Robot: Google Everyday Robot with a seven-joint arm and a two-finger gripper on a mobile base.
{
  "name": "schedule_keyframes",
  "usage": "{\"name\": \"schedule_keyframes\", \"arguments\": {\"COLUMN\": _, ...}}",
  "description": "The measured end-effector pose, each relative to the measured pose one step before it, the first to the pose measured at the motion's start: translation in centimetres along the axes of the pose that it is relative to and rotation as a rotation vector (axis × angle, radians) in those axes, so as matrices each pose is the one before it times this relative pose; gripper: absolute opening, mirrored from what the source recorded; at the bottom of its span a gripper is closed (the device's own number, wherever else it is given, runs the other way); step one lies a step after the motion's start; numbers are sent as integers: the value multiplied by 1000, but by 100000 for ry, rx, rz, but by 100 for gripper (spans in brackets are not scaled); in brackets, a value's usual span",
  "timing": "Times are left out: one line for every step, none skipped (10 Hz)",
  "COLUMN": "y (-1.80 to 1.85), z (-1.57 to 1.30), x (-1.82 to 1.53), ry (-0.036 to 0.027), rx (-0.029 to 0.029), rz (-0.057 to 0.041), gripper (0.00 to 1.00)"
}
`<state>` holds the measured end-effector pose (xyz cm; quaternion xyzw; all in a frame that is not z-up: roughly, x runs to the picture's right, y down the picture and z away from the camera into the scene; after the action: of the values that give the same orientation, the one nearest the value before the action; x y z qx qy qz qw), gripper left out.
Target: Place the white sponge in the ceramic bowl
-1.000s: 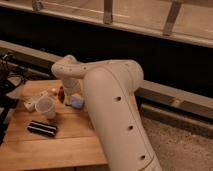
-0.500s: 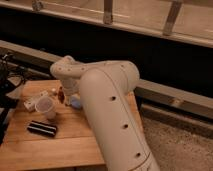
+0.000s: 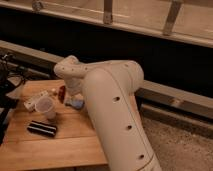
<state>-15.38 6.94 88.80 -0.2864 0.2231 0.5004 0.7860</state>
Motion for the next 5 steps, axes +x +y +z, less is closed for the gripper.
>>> {"name": "schedule_keyframes", "arguments": {"y": -417, "z": 175, "x": 137, "ry": -63, "rx": -778, "rz": 1393, "gripper": 65}}
{"name": "schedule_keyframes", "arguments": {"y": -784, "z": 309, "x": 246, "ry": -185, "rx": -1691, "rz": 1903, "gripper": 65}}
{"name": "schedule_keyframes", "arguments": {"y": -527, "z": 165, "x": 52, "ry": -522, "rx": -1913, "rz": 980, "gripper": 65}}
{"name": "schedule_keyframes", "arguments": {"y": -87, "z": 119, "x": -109, "ry": -1007, "rx": -2163, "rz": -263, "gripper": 65}}
{"name": "schedule_keyframes", "arguments": {"y": 940, "z": 3, "x": -452, "ry": -1865, "rx": -3393, "rz": -1817, "gripper": 65}}
